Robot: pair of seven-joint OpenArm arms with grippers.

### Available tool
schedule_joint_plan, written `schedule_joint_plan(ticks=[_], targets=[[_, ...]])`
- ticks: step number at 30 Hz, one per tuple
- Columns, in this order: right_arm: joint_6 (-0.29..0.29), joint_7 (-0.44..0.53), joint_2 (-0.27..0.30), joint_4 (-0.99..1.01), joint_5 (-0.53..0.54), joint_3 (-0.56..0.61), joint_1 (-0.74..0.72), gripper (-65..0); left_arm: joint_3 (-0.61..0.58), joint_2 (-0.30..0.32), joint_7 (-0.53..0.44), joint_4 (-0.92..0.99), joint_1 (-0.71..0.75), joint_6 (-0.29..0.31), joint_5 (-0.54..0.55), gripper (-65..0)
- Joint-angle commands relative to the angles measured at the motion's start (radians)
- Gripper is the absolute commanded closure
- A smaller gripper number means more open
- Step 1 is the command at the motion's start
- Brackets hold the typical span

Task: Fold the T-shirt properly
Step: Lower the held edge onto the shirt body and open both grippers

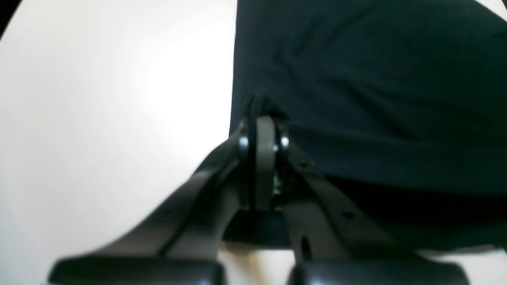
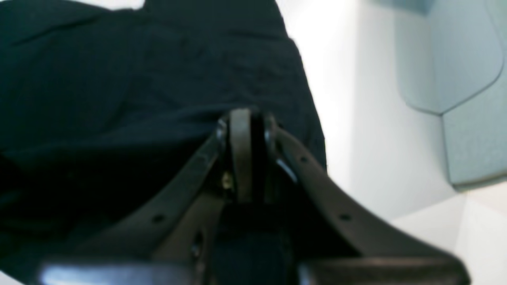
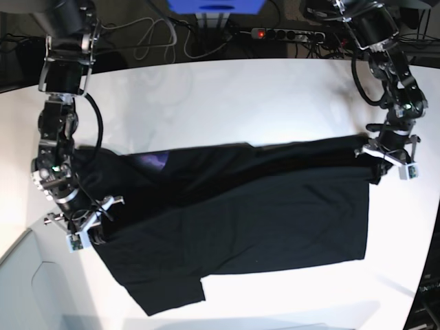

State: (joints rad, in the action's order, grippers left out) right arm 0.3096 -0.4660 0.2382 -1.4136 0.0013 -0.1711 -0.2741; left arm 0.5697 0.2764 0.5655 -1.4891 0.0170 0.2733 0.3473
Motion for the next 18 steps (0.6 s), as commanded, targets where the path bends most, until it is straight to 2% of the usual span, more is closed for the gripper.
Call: schedule_joint_plan(ticks=[1,18], targets=[[0.001,0.028,0.014,-0.016,0.003,-0.005,-0.011,-0.1,0.006,0.014,-0.022,-0.017,-0.015,0.001,0.011,0.0],[0.001,0.028,0.014,-0.014,0.003,-0.005,0.000,-0.1,0.009,0.044,-0.022,0.041,-0.104,0.001,0.011,0.0]])
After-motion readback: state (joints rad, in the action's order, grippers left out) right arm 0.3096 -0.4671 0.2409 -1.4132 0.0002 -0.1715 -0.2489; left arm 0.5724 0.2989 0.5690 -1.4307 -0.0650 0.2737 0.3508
